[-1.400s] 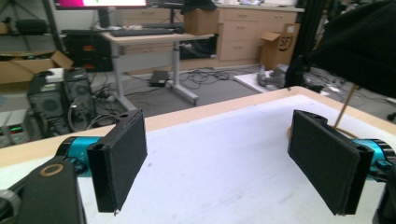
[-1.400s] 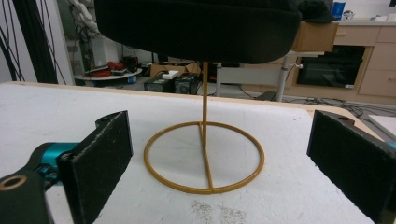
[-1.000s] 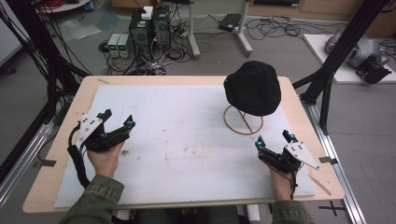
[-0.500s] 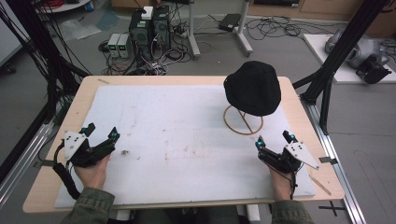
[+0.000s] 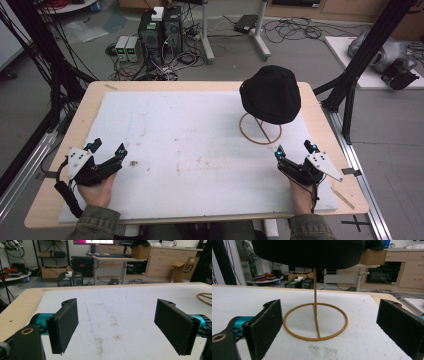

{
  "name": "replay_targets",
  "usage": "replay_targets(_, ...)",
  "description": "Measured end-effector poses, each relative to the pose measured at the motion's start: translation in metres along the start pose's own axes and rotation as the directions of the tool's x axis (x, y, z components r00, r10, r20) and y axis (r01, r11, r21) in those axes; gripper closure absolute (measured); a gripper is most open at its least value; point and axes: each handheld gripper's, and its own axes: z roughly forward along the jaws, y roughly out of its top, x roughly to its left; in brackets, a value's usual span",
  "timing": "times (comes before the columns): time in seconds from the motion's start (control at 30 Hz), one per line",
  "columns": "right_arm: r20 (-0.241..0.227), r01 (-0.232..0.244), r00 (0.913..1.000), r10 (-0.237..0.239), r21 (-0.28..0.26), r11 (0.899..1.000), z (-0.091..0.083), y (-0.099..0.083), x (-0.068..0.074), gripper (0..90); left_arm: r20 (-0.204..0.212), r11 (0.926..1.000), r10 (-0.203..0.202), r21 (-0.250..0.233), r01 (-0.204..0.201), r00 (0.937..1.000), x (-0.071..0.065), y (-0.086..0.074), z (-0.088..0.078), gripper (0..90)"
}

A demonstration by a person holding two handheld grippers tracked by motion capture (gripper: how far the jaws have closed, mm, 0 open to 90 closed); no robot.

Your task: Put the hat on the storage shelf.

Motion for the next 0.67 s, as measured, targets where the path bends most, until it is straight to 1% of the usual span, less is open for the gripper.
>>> replay_targets(0.03, 0.001, -0.005, 1.0000, 0.005, 0.002, 1.000, -0.0003, 0.0000, 0.0004, 5.8, 0.006, 0.9999, 0.008, 0.010, -0.008, 0.9999, -0.0008, -0.0005, -0.0003, 19.7)
replay_targets(0.23, -0.004, 0.001, 1.0000, -0.001, 0.005, 1.000, 0.0003, -0.0002, 0.0006, 5.8, 0.015, 0.9998, 0.007, 0.020, -0.007, 0.9999, -0.0003, -0.0015, 0.0002, 19.8)
replay_targets(0.3, -0.002, -0.008, 1.0000, 0.008, 0.006, 1.000, 0.0001, -0.0003, 0.0006, 5.8, 0.014, 0.9997, 0.001, 0.025, -0.002, 0.9999, 0.0009, -0.0018, 0.0000, 19.8)
replay_targets(0.37, -0.002, -0.003, 1.0000, 0.003, 0.003, 1.000, 0.0004, -0.0003, -0.0006, 5.9, 0.016, 0.9996, -0.001, 0.027, 0.001, 0.9999, 0.0013, -0.0022, 0.0003, 20.0)
replay_targets(0.63, 0.000, -0.010, 1.0000, 0.010, 0.008, 1.000, -0.0001, -0.0006, -0.0016, 5.8, 0.032, 0.9990, -0.011, 0.044, 0.009, 0.9994, 0.0029, -0.0033, 0.0010, 20.0)
replay_targets(0.67, -0.001, -0.009, 1.0000, 0.009, 0.009, 1.000, -0.0001, -0.0007, -0.0020, 5.8, 0.034, 0.9988, -0.016, 0.046, 0.015, 0.9993, 0.0034, -0.0035, 0.0013, 20.0)
